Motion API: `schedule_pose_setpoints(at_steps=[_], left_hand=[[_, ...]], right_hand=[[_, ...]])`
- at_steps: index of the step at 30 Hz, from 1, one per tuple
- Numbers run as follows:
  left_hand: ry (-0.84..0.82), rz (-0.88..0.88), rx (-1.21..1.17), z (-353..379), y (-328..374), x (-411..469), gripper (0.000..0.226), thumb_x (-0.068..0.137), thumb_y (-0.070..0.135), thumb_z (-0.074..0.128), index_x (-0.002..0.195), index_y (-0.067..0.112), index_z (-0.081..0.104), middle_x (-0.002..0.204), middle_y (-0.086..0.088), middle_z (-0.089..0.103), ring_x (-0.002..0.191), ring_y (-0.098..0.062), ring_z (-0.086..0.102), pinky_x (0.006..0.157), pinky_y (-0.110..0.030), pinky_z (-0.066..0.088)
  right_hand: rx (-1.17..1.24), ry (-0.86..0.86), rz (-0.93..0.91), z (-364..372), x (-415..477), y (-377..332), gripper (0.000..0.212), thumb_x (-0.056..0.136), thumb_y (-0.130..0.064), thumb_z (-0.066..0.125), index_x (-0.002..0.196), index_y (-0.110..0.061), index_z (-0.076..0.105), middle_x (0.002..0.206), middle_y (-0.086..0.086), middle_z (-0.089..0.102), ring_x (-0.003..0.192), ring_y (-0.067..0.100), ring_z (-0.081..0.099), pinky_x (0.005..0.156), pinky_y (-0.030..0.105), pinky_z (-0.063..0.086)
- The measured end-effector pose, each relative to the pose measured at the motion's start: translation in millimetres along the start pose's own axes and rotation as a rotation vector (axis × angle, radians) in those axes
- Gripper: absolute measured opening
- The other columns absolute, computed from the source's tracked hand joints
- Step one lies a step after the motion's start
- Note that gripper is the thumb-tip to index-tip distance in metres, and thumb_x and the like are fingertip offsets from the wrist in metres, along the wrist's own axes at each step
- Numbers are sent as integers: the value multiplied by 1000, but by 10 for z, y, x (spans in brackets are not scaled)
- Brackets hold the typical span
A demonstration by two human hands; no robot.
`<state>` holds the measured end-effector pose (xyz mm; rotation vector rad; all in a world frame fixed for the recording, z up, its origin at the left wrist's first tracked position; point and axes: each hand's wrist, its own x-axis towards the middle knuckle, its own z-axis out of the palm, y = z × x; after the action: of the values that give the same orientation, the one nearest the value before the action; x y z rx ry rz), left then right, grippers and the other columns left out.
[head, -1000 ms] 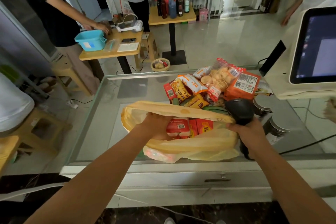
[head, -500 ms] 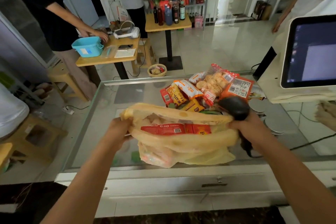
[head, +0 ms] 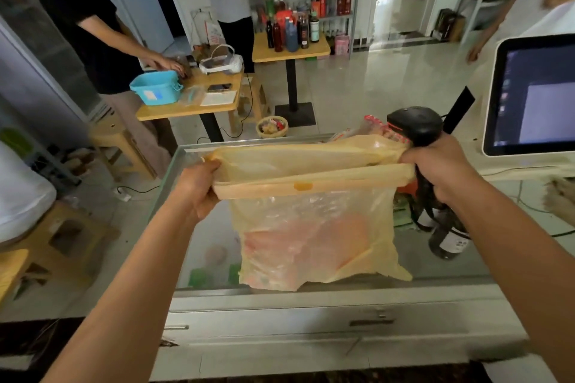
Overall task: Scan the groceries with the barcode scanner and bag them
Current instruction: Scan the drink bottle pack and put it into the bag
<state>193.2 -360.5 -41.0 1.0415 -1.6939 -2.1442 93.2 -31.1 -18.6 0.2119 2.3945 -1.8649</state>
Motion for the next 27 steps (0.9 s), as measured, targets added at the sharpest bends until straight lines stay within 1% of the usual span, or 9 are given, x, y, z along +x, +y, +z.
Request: schedule_pose_setpoints(at_steps=[4, 7, 10, 12, 15, 17, 19, 21, 27], left_hand=[[10, 63, 339, -28, -195, 15, 22, 104, 23, 47, 125, 19, 52, 117, -13, 64, 91, -23, 63, 63, -37, 53], [111, 177, 812, -94, -291, -16, 39, 93, 26, 61, 126, 17, 43, 130, -17, 52, 109, -35, 55, 85, -45, 52], [325, 907, 1053, -67, -332, -296, 57, 81, 24, 72, 129, 11, 46, 130, -16, 47, 121, -36, 47, 98, -45, 40], [33, 1299, 1013, 60, -339, -473, 55, 80, 38, 71, 126, 13, 55, 128, -8, 55, 119, -27, 53, 98, -40, 41], [-605, 1013, 1498, 302, -493, -539, 83, 74, 68, 60, 146, 33, 40, 147, 9, 47, 133, -15, 46, 110, -37, 36], [-753, 848, 1826, 362, -645, -503, 62, 85, 48, 62, 143, 39, 43, 143, 9, 53, 131, -17, 47, 104, -35, 40], [-873, 808, 1769, 313, -666, -478, 20, 90, 18, 55, 102, 27, 67, 100, 3, 68, 98, -24, 60, 78, -33, 46], [-951, 665, 1593, 218, -608, -465, 20, 85, 7, 54, 72, 20, 58, 69, 7, 57, 71, -18, 53, 64, -31, 39], [-1065, 12, 1243, 171, -452, -326, 26, 89, 36, 57, 109, 25, 70, 107, 0, 71, 91, -14, 64, 85, -36, 52]], right_hand=[[-72, -27, 6, -8, -44, 227, 39, 74, 5, 72, 102, -20, 62, 92, 6, 65, 80, 19, 61, 71, 34, 51], [-161, -29, 13, -62, -115, 388, 46, 70, -1, 78, 106, -23, 60, 99, 6, 65, 92, 25, 61, 81, 41, 51], [-207, 3, -2, -104, -188, 515, 53, 67, 0, 80, 112, -19, 62, 102, 10, 66, 96, 31, 63, 87, 49, 53], [-227, 22, -24, -129, -214, 539, 53, 68, 0, 79, 114, -18, 62, 102, 10, 65, 96, 32, 62, 86, 47, 52], [-239, 15, -27, -146, -234, 494, 51, 71, 0, 77, 116, -17, 61, 102, 10, 63, 95, 30, 59, 85, 43, 49], [-252, 14, -24, -150, -240, 477, 51, 70, -1, 77, 117, -15, 61, 103, 10, 63, 96, 31, 59, 85, 44, 50], [-254, 11, -9, -153, -255, 482, 48, 70, 1, 77, 113, -15, 63, 102, 11, 64, 95, 32, 61, 81, 42, 51], [-257, -3, 8, -153, -279, 508, 47, 69, 1, 77, 112, -14, 63, 99, 10, 65, 93, 31, 62, 79, 40, 51], [-314, -37, 42, -117, -338, 588, 44, 72, 0, 76, 108, -17, 58, 99, 7, 61, 92, 27, 58, 82, 42, 49]])
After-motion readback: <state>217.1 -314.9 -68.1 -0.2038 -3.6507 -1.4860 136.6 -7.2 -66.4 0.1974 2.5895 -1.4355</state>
